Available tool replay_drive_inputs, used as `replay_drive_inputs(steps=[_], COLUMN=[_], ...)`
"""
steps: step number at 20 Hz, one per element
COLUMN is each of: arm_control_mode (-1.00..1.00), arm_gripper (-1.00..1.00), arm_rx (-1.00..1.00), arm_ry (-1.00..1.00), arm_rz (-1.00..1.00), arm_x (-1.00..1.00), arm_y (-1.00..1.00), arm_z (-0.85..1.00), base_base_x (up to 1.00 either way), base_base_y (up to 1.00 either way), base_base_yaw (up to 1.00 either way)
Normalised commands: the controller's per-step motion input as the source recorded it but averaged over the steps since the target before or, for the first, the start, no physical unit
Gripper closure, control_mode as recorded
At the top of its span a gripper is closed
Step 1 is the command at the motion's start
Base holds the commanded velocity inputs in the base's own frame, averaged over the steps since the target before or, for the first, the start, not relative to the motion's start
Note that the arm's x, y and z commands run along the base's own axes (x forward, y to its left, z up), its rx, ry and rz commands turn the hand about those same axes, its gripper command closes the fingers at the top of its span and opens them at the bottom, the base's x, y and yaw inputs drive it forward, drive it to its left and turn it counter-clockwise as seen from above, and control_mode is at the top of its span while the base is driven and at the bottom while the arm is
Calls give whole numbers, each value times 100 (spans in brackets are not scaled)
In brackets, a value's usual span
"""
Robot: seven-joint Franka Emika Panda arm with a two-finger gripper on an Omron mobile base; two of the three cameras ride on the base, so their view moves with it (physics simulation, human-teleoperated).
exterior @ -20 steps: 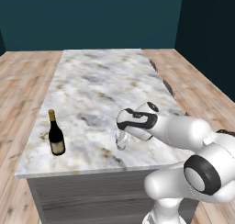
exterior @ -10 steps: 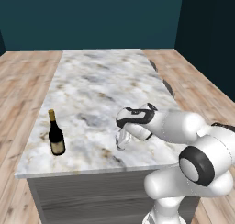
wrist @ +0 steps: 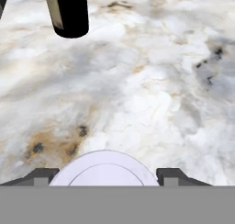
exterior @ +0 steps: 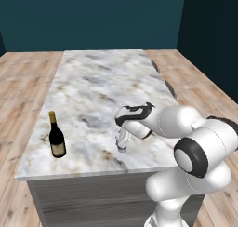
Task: Move the drinks to the dining counter.
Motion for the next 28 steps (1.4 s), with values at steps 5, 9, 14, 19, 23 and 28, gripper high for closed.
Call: replay_drive_inputs(steps=[5, 9, 14, 19, 23, 28], arm_control_mode=[-100, -100, -100, -100, -100, -100], arm_gripper=[-100, -100, -100, -100, -100, -100], arm_rx=[0, 0, 0, 0, 0, 0], arm_ry=[0, -8, -15, -18, -21, -22], arm_rz=[0, 0, 0, 2, 3, 4], arm_x=[0, -10, -10, -3, -12, -13], arm_y=[0, 0, 0, 0, 0, 2], arm_z=[-24, -1, 0, 0, 13, 25], base_base_x=[0, 0, 0, 0, 0, 0], base_base_y=[0, 0, 0, 0, 0, 0], base_base_yaw=[0, 0, 0, 0, 0, 0])
